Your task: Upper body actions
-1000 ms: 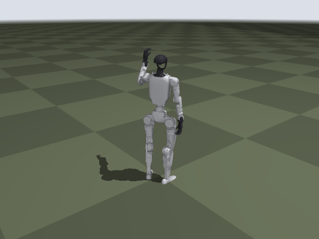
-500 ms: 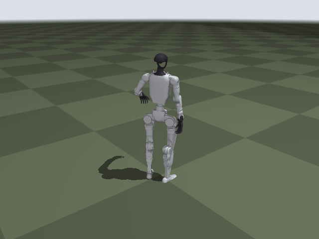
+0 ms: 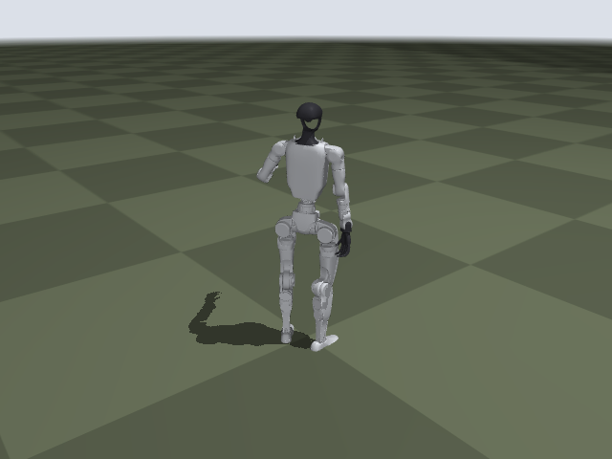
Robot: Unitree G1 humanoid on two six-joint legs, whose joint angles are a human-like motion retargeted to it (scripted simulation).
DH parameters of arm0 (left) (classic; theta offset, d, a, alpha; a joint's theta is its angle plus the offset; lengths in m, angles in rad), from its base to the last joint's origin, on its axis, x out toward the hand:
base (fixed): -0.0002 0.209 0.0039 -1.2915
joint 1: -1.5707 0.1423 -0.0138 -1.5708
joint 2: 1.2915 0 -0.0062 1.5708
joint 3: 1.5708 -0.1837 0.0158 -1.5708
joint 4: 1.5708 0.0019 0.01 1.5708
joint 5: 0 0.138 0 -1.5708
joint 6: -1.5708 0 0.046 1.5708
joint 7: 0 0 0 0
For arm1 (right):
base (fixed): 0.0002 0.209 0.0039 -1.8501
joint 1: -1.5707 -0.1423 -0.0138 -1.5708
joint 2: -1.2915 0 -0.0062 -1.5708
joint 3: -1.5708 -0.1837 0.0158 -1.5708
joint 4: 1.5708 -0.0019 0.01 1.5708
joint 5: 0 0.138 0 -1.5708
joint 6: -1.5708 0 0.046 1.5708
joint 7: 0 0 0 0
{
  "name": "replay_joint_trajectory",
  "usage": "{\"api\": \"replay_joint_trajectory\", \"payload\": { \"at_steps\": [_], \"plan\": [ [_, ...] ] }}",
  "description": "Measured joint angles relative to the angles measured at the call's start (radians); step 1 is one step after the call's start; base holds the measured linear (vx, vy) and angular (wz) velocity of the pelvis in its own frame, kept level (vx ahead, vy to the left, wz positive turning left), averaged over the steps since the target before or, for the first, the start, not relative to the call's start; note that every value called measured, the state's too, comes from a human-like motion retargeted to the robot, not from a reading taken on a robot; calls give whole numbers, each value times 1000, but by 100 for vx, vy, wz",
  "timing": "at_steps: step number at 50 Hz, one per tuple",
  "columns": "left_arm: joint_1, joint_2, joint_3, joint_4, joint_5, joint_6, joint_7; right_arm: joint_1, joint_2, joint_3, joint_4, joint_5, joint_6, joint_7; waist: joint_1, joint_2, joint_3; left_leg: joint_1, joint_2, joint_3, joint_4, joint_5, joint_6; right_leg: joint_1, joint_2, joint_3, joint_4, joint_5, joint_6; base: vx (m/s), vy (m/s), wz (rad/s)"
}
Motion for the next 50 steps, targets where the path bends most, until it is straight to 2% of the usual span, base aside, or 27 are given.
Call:
{"api": "replay_joint_trajectory", "payload": {
  "at_steps": [5,8,12,14,15,17,20,23,25,28,32,38,40,43,47,50],
  "plan": [
    [14,-13,102,-190,-87,-72,261,-2,-1,-10,6,13,7,4,-1,1,-10,-6,0,-6,0,-1,0,-8,1,-2,1,0,-1,0,0,0],
    [34,-21,199,-262,-47,-95,416,-3,-2,-8,6,7,7,3,-2,4,-15,-9,0,-5,0,-2,-1,-12,2,1,2,0,-3,0,0,0],
    [21,-58,321,-213,-23,-85,609,-2,1,-2,8,-1,8,2,0,3,-18,-7,-1,-5,1,-3,-1,-11,3,2,1,-1,-5,0,0,0],
    [-30,-104,343,-114,-144,-74,632,0,4,-1,8,-4,7,1,0,1,-19,-6,-3,-7,1,-2,-1,-8,2,1,0,-2,-5,0,0,0],
    [-64,-135,348,-56,-237,-68,625,1,5,-1,8,-6,7,2,1,0,-21,-6,-4,-9,0,-1,0,-7,2,0,0,-2,-6,0,0,0],
    [-151,-201,363,56,-460,-80,525,1,4,-4,6,-11,6,4,2,0,-23,-7,-5,-12,2,-1,0,-7,1,-3,1,-1,-5,0,0,0],
    [-211,-221,428,183,-674,-190,207,-2,2,-8,5,-18,5,5,2,3,-23,-9,-4,-12,2,-1,0,-10,1,-3,2,-1,-6,0,0,0],
    [-220,-215,465,238,-717,-196,240,-4,1,-5,4,-18,6,5,-6,6,-22,-8,-3,-7,0,0,0,-13,3,1,2,0,-7,0,0,0],
    [-201,-192,479,244,-658,-215,316,-6,0,-4,4,-15,5,2,-9,10,-19,-8,-1,-1,-1,-1,0,-16,4,6,3,0,-8,0,0,0],
    [-185,-180,484,222,-552,-197,430,-5,0,-3,6,-10,3,-3,-11,10,-16,-6,0,6,-1,-2,0,-16,5,11,2,1,-8,0,0,0],
    [-180,-179,448,164,-511,-217,472,1,3,-8,9,-3,2,-6,-10,8,-14,-2,-1,10,-4,-1,0,-14,5,14,2,0,-8,0,0,0],
    [-199,-196,380,55,-535,-356,462,-5,5,-6,10,2,1,-4,-20,8,-12,-1,1,13,-3,-3,0,-15,5,16,3,1,-7,0,0,0],
    [-205,-193,356,19,-559,-380,427,-6,5,-2,8,-2,0,-2,-25,8,-12,0,1,13,-4,-2,0,-16,5,16,4,2,-7,0,0,0],
    [-212,-168,322,-38,-589,-364,309,-9,3,0,7,-10,-2,-1,-25,9,-13,-1,3,16,-2,-4,0,-19,6,19,5,3,-7,0,0,0],
    [-235,-123,249,-115,-624,-297,104,-6,2,4,11,-10,-4,-1,-22,9,-18,0,5,20,-2,-6,-1,-19,6,22,6,2,-6,0,0,0],
    [-279,-95,158,-155,-695,-209,-171,-3,1,2,16,-3,-5,0,-15,8,-26,-1,6,20,0,-7,-1,-19,5,24,6,0,-4,0,0,0]
  ]
}}
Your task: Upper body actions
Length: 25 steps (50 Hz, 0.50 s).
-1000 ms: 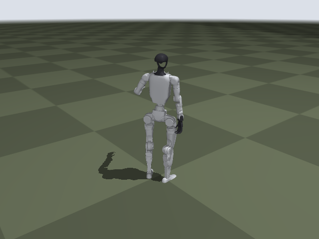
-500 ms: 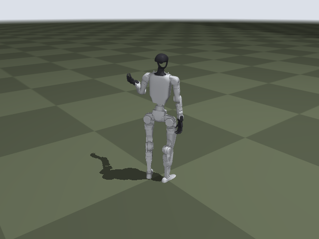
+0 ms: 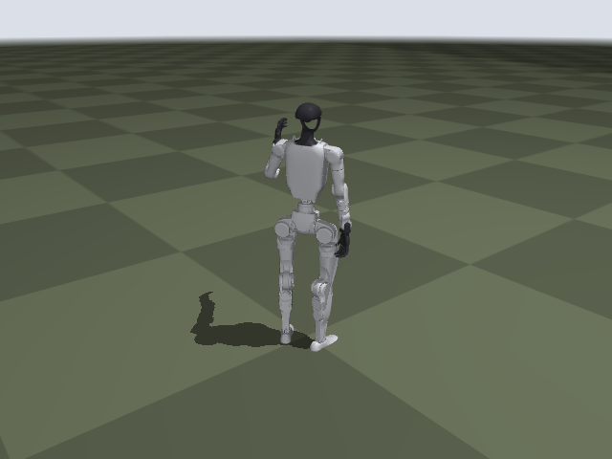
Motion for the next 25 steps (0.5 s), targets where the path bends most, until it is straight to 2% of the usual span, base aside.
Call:
{"api": "replay_joint_trajectory", "payload": {
  "at_steps": [3,4,5,7,10,14,21,25],
  "plan": [
    [-58,38,-168,1,-108,130,-417,4,-3,1,8,8,0,2,4,0,-11,-2,0,-6,1,0,1,3,-1,-5,1,-2,3,0,0,0],
    [-80,42,-237,11,-121,172,-514,4,-3,1,10,9,1,3,4,0,-14,-2,0,-9,1,0,1,4,-2,-8,1,-3,4,0,0,0],
    [-103,43,-308,24,-126,211,-595,4,-2,2,12,10,2,4,3,-1,-17,-2,-1,-13,2,0,1,6,-2,-12,1,-3,4,3,1,18],
    [-140,45,-391,48,-125,234,-643,3,1,3,11,8,4,7,-4,-2,-18,-1,-3,-21,1,2,3,11,-2,-20,0,-4,4,0,2,20],
    [-187,33,-427,86,-116,184,-575,-4,8,3,4,-3,4,12,-20,-4,-18,-1,-6,-31,2,3,4,15,-1,-32,-3,-3,2,-1,1,13],
    [-199,4,-408,107,-61,105,-433,-12,14,9,-11,-38,-5,17,-38,-5,-20,-1,-8,-35,1,3,3,13,-1,-39,-5,0,0,0,0,0],
    [-157,51,-355,10,-32,106,-314,-10,9,4,-12,-50,-11,10,-29,-2,-20,4,-2,-15,-1,-1,2,7,5,-21,-2,-1,-3,0,-1,-5],
    [-115,127,-271,-107,121,92,-148,-7,6,-11,0,-23,-7,3,-18,1,-20,3,2,-5,-3,-3,1,1,9,-9,-1,-3,-3,0,0,0]
  ]
}}
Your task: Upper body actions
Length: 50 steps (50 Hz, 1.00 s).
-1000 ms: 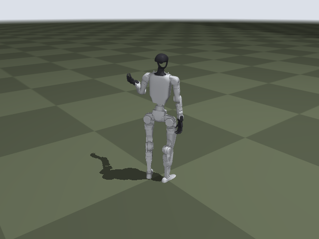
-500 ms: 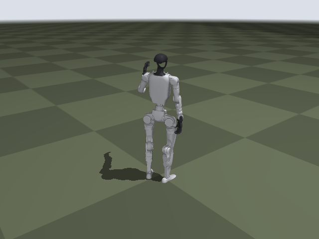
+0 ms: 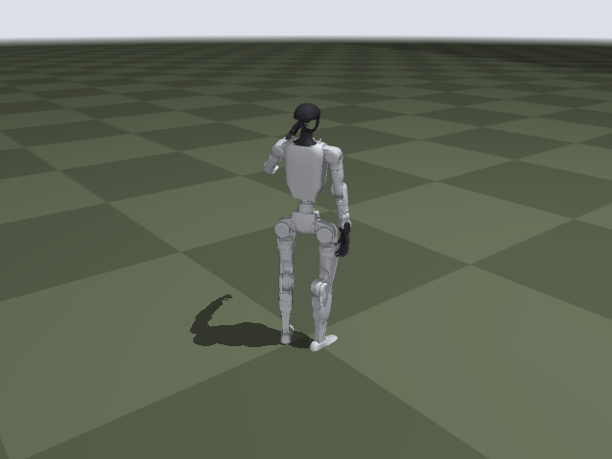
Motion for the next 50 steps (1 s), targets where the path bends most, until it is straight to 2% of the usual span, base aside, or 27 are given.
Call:
{"api": "replay_joint_trajectory", "payload": {
  "at_steps": [3,8,10,14,18,20,23,25,27,30,35,43,46,50],
  "plan": [
    [37,48,100,-74,175,-17,212,3,-2,-10,11,22,5,-1,17,-1,0,-1,3,10,0,-1,-1,-2,1,12,0,-2,1,0,0,0],
    [100,71,242,-125,431,-32,659,4,-4,-15,20,38,7,-5,32,-2,5,-1,3,12,0,-1,-2,-1,0,16,0,-3,1,0,0,0],
    [126,70,288,-130,497,-25,729,3,-3,-14,19,36,7,-4,30,-2,8,-1,1,5,0,0,-2,0,-2,11,0,-2,2,0,0,0],
    [169,55,344,-127,544,25,711,2,-1,-2,11,17,5,-3,23,-4,14,1,-2,-6,-2,3,-2,3,-5,1,0,-1,2,0,0,4],
    [164,32,391,-52,648,14,692,6,-3,13,3,-4,2,-4,26,-2,15,0,-3,-12,1,4,-2,7,-5,-5,-1,0,2,0,0,0],
    [118,27,408,69,752,17,684,13,-5,20,8,-3,-2,-7,36,-3,13,0,-4,-15,3,5,-1,13,-6,-7,-3,-2,3,0,0,0],
    [-5,21,365,355,857,58,649,8,-6,26,23,8,-5,1,50,-10,14,-2,-6,-28,7,7,-1,25,-13,-18,-2,-6,8,-5,1,18],
    [-61,12,320,482,809,70,602,-1,-5,16,24,4,-1,14,42,-13,15,-7,-10,-46,9,11,0,28,-16,-34,-2,-6,10,-4,-2,42],
    [-83,-7,288,524,727,39,560,-7,-5,4,12,-8,3,25,28,-12,13,-11,-14,-59,7,14,1,26,-15,-48,-5,-3,7,4,-1,33],
    [-79,-31,281,518,685,21,580,-7,-3,11,-5,-6,-10,24,3,-10,10,-12,-19,-65,4,17,2,22,-15,-63,-10,3,3,2,0,6],
    [-32,-9,324,458,804,30,651,-22,-5,34,-7,-20,-18,28,15,-9,21,-3,-11,-29,5,11,1,18,-14,-31,-5,3,4,-3,-1,-34],
    [9,-20,322,399,770,26,622,-10,-2,21,-8,2,-21,1,29,-13,35,5,-7,-6,3,9,1,20,-6,-6,-5,1,1,0,-1,-9],
    [62,-22,337,368,769,-11,607,-13,-4,20,-7,7,-18,-1,36,-13,46,8,-4,7,2,8,0,16,-6,7,-3,4,0,0,-2,-23],
    [198,-44,348,333,689,-100,546,-20,-6,20,-13,7,-17,-4,36,-11,62,10,-1,20,2,6,-1,5,-5,20,-1,10,-2,0,-1,-4]
  ]
}}
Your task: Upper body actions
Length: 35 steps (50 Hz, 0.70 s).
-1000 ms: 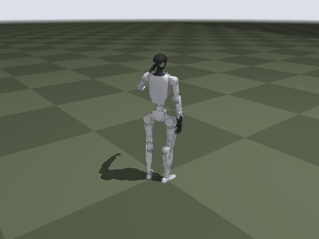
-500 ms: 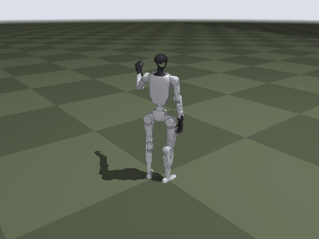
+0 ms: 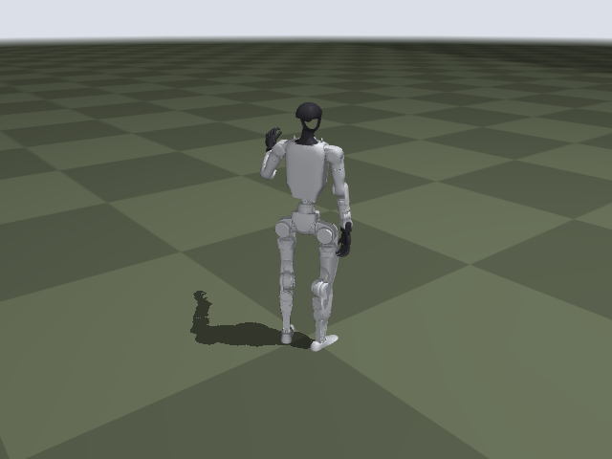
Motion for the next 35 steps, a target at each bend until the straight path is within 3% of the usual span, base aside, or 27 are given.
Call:
{"api": "replay_joint_trajectory", "payload": {
  "at_steps": [7,13,15,17,22,25,29,32,35],
  "plan": [
    [308,-148,-49,110,-112,-79,-79,-9,-1,19,-11,-10,2,-8,-14,8,19,2,7,34,-7,-3,-2,-26,5,29,4,10,-3,0,-3,-25],
    [360,-250,-124,573,-3,-61,-131,-4,1,26,-12,16,-3,-30,11,3,56,16,11,61,-7,-5,-1,-13,8,55,3,8,-2,-4,-3,-23],
    [327,-265,-166,789,11,1,-172,-3,4,28,-11,22,-4,-34,21,-3,68,21,11,63,-5,-5,-1,-4,7,58,3,6,0,-6,-5,-2],
    [278,-302,-202,1023,-13,138,-266,-1,8,29,-10,20,-3,-35,18,-8,74,21,8,50,-4,-3,0,3,2,47,2,5,3,-4,-4,38],
    [176,-379,-158,1501,15,464,-833,-15,7,35,-4,-1,10,-17,-41,-4,82,10,-5,-13,0,7,5,17,-5,-13,-5,9,2,0,-2,61],
    [174,-398,-178,1602,-26,525,-1013,-28,9,40,-12,-14,19,-13,-79,-3,87,-1,-5,-40,14,7,-2,21,-12,-39,-7,10,2,-1,1,59],
    [235,-444,-196,1550,-175,454,-843,-30,10,52,-26,-37,15,-20,-138,-2,87,-25,-7,-94,38,1,-9,24,-21,-94,-8,7,5,0,1,62],
    [249,-464,-143,1504,-218,380,-652,-20,9,62,-25,-44,11,-31,-81,-2,91,-19,-5,-50,26,9,2,18,-10,-50,-7,11,1,2,3,-73],
    [241,-444,-159,1485,-198,343,-620,-7,9,68,-8,-33,10,-41,-1,-7,86,-4,-6,5,2,18,15,9,0,4,-5,15,-1,3,2,-77]
  ]
}}
